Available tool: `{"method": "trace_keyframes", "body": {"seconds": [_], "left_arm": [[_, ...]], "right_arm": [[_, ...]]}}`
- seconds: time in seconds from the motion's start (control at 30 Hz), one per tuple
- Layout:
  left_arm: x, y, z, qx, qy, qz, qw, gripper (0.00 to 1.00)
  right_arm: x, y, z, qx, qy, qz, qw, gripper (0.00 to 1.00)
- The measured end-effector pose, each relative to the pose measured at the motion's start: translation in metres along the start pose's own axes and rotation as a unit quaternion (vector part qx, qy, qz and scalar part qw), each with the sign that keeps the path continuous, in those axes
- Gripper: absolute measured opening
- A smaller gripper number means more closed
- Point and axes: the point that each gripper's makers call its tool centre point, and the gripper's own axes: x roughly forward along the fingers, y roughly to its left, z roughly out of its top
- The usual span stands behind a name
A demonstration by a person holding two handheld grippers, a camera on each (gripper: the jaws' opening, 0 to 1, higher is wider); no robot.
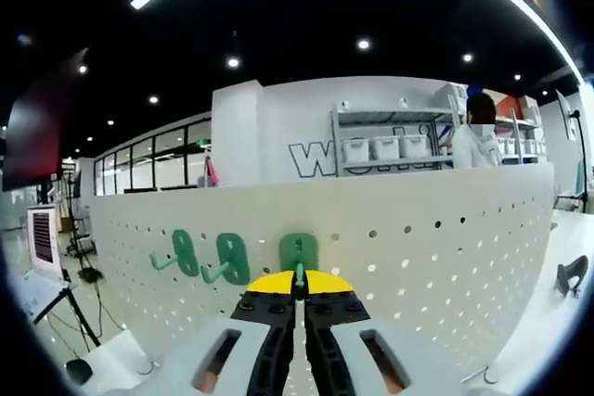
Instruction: Insert the hook assembly into the mounting plate slot until the hook locks in place.
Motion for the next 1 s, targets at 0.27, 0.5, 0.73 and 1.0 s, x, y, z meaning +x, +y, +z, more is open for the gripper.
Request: {"method": "trace_keyframes", "body": {"seconds": [0.27, 0.5, 0.73, 1.0], "left_arm": [[0.0016, -0.0014, -0.0017, -0.001, 0.003, -0.005, 1.0000, 0.39], [0.0020, -0.0014, -0.0020, -0.003, 0.004, -0.006, 1.0000, 0.39], [0.0022, -0.0027, -0.0022, -0.003, 0.005, -0.008, 1.0000, 0.38], [0.0022, -0.0037, -0.0015, -0.004, 0.003, -0.010, 0.9999, 0.37]], "right_arm": [[0.0012, 0.0034, 0.0012, -0.041, 0.022, 0.000, 0.9989, 0.00], [0.0033, 0.0029, 0.0022, -0.050, 0.053, -0.009, 0.9973, 0.00], [0.0051, 0.0017, 0.0005, -0.040, 0.088, -0.013, 0.9952, 0.00], [0.0039, 0.0041, -0.0020, -0.104, 0.119, -0.008, 0.9873, 0.00]]}}
